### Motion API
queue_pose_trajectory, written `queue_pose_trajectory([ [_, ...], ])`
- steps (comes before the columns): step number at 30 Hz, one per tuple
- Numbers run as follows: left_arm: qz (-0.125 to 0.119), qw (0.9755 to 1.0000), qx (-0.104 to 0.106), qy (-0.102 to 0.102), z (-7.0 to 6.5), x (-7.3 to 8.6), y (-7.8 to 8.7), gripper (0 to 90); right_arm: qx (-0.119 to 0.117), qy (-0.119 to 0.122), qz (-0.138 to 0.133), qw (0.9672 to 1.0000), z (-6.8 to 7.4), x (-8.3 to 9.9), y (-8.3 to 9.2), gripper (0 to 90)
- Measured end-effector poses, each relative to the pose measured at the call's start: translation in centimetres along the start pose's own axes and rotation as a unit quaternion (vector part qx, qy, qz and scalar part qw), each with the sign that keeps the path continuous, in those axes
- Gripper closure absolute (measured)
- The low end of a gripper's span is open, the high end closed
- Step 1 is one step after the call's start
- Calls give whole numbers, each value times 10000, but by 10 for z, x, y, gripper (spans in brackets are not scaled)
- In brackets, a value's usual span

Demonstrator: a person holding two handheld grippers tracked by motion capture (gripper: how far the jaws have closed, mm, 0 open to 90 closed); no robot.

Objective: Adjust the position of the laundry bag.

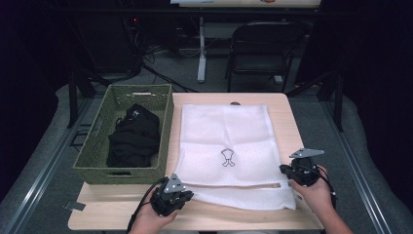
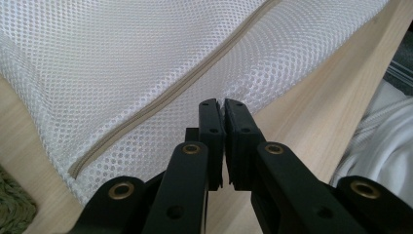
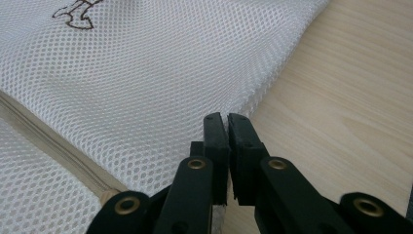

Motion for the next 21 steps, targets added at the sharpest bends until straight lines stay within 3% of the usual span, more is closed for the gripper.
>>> queue_pose_trajectory([
  [9,75,9999,24,-87,-8,7,5,869,-57,28,-45,10000,4,5,10,869],
  [21,52,10000,42,44,-15,19,5,869,-24,109,-71,9999,12,18,13,869],
])
Point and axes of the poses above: each handheld gripper's, and its own axes: y roughly backward along the jaws, x roughly out of its underside, z roughly to its left, the point moved 1 cm from there along -y, roughly forward along the jaws, and after that the axes turned 11 degrees about -z, right-handed, at the moved point
